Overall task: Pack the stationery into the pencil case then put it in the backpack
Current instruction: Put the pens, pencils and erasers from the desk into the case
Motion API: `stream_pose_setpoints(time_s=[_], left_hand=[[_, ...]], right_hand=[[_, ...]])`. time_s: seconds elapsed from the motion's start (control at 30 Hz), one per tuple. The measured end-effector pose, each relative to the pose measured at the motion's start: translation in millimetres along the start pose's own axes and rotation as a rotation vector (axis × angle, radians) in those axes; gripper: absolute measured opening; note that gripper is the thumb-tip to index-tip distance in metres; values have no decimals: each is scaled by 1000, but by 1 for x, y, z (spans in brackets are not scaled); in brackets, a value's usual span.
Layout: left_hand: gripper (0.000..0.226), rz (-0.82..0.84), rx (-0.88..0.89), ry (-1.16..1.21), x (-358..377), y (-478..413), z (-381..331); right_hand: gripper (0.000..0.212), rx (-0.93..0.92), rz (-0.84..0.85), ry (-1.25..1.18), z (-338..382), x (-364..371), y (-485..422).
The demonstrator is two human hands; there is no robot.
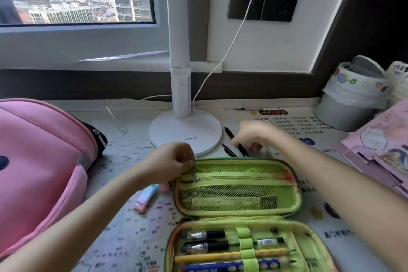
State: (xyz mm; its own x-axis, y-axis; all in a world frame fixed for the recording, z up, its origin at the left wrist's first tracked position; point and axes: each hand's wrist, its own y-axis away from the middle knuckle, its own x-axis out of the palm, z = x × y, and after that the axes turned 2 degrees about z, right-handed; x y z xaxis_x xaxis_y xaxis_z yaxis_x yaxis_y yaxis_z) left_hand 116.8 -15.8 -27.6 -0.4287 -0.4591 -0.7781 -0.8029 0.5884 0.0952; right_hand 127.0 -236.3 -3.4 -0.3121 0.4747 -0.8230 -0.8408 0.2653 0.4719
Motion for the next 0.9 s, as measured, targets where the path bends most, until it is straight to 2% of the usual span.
stream_pose_setpoints(time_s=[0.1,0.2,0.27,0.4,0.47,0.53,0.6,0.63,0.7,0.77,0.83,0.9], left_hand=[[18,25,54,84,-6,6,-3],[16,79,106,215,-17,18,-10],[17,106,138,200,-24,27,-16],[15,141,178,237,-30,49,-22],[16,130,191,254,-31,62,-27],[17,124,189,293,-31,72,-31],[20,108,163,317,-28,78,-33],[20,92,146,325,-27,80,-33],[19,47,124,339,-23,83,-34],[25,-5,109,353,-20,84,-35],[26,-37,97,350,-16,88,-36],[20,-52,101,344,-13,92,-38]], right_hand=[[33,-15,63,225,-1,9,9],[28,-55,38,218,1,16,7],[24,-57,10,183,1,15,10],[21,-72,-244,-1,-17,-13,22],[21,-189,-409,-114,-31,-34,41],[14,-395,-576,-156,-39,-45,77],[7,-608,-653,-187,-41,-44,128],[5,-689,-633,-170,-43,-39,156],[2,-776,-486,-44,-46,-23,201],[6,-769,-357,208,-52,2,220],[14,-735,-305,428,-59,35,222],[20,-734,-256,505,-64,64,216]])
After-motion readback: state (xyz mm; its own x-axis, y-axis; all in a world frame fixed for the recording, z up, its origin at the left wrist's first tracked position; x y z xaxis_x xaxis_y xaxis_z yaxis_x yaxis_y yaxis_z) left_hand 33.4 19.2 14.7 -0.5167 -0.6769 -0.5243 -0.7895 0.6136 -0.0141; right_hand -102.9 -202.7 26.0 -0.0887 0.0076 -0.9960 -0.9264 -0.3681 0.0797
